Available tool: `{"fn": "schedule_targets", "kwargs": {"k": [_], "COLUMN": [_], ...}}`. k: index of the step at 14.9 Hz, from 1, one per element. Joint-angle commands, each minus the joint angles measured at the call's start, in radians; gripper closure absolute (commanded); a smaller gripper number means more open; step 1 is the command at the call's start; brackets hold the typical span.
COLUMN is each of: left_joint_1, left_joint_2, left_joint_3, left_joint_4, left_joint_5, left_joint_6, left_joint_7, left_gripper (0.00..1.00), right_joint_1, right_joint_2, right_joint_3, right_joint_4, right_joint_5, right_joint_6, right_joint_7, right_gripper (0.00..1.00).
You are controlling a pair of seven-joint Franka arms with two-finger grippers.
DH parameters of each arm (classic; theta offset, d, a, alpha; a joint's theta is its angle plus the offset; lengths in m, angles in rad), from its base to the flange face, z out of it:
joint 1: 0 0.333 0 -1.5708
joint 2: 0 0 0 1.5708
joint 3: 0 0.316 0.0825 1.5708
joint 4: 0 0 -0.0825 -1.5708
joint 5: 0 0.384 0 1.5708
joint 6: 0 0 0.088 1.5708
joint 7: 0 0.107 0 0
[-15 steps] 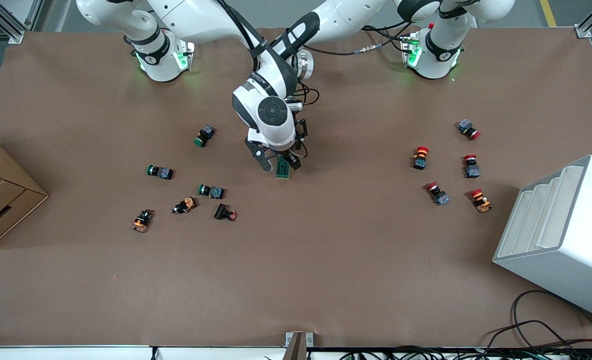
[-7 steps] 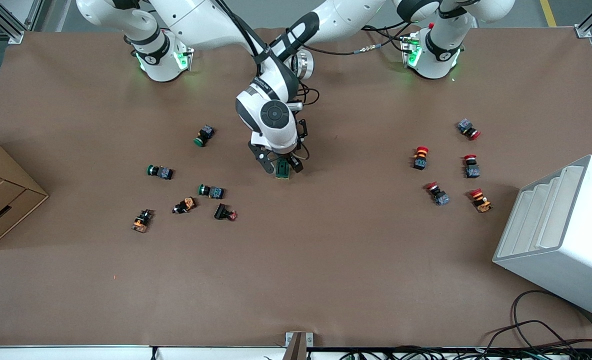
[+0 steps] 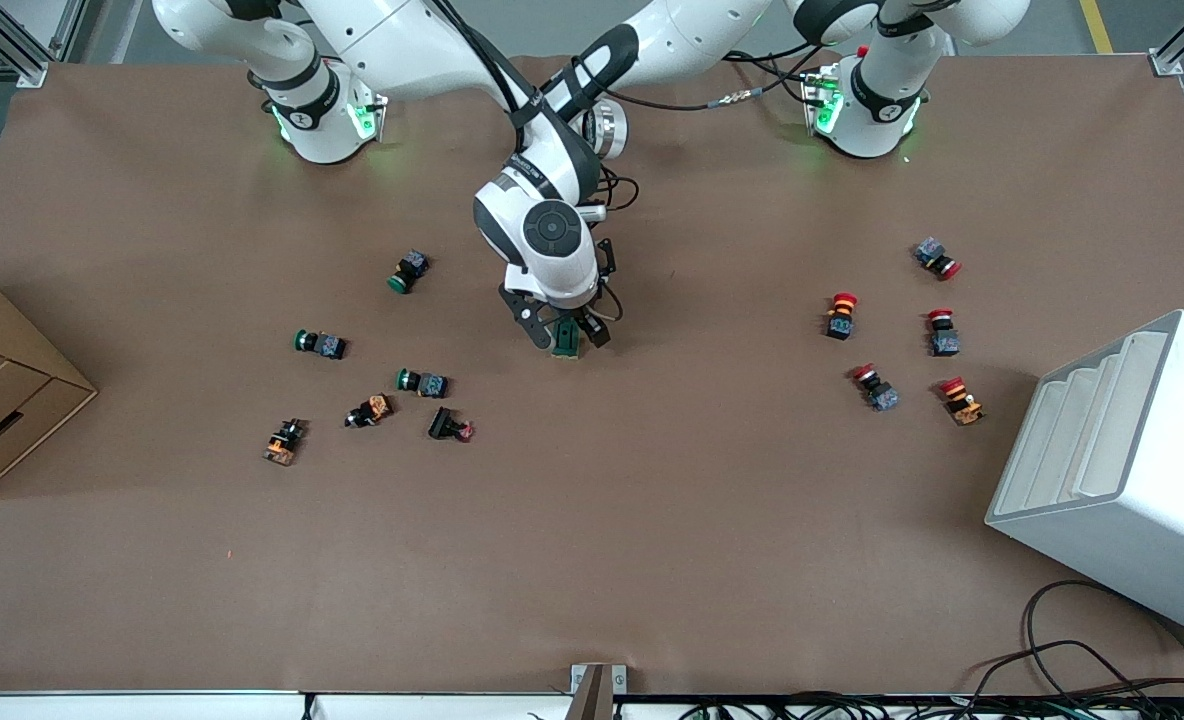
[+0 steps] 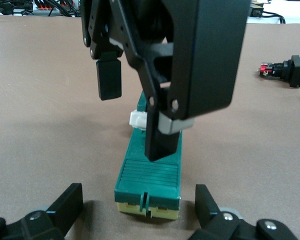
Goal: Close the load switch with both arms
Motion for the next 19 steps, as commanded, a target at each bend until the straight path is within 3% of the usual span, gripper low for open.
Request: {"fn": "schedule_targets", "kwargs": {"k": [1, 19], "left_joint_1": [-0.003, 0.006], "left_joint_2": [0.038, 0.041], "left_joint_3": [0.01, 0.011], "left_joint_4": [0.037, 0.054], "left_joint_5": [0.023, 0.026], "left_joint_6": [0.014, 0.015], "left_joint_7": [-0.024, -0.022], "left_gripper": [0.03, 0.01], "right_joint_1": [-0.016, -0.074], "right_joint_2": [0.002, 0.038], "right_joint_3": [-0.01, -0.01], "right_joint_4": [0.047, 0.119], "right_joint_5": [-0.016, -0.065], "right_joint_6": [0.023, 0.026], "right_joint_7": [0.01, -0.009], "right_gripper": [0.0, 0.0]}}
